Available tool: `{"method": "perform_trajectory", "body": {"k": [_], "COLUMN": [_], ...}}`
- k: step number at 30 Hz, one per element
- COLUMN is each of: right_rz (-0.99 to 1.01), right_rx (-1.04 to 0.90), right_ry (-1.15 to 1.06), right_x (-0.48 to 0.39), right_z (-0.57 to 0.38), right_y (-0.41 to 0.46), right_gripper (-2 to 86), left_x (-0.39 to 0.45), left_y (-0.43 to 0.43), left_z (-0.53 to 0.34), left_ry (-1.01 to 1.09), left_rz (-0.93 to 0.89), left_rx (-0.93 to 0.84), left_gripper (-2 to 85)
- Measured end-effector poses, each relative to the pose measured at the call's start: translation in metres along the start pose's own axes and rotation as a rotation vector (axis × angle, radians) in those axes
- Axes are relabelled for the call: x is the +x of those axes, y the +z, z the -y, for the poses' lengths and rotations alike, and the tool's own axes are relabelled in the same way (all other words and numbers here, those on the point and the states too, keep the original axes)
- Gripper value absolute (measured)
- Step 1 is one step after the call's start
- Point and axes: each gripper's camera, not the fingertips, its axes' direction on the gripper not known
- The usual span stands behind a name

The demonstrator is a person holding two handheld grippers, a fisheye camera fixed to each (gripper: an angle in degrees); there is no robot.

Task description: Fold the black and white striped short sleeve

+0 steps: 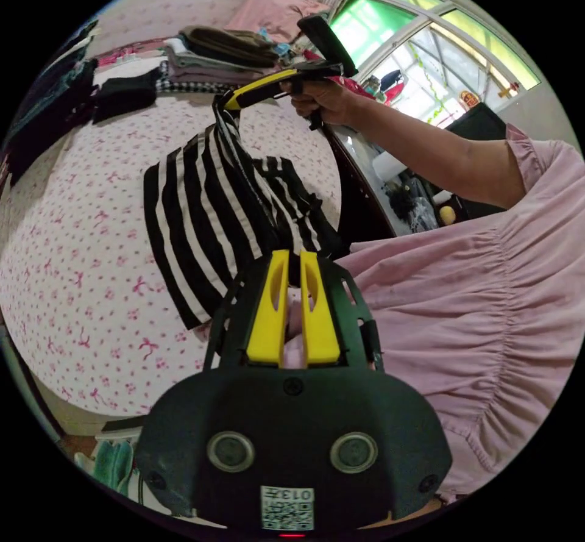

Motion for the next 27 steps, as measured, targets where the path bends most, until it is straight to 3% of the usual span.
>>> {"method": "perform_trajectory", "body": {"k": [13,27], "right_rz": [0.045,-0.003], "right_rx": [0.047,0.148], "right_ry": [0.204,0.395], "right_x": [0.062,0.067], "right_z": [-0.136,-0.162], "right_y": [0.009,-0.024], "right_gripper": [3.2,9.5], "left_x": [0.079,0.099], "left_y": [0.169,0.252], "left_z": [0.049,0.058], "left_ry": [0.067,0.051], "left_rz": [0.048,0.049], "left_rx": [-0.197,-0.272], "left_gripper": [1.7,2.0]}}
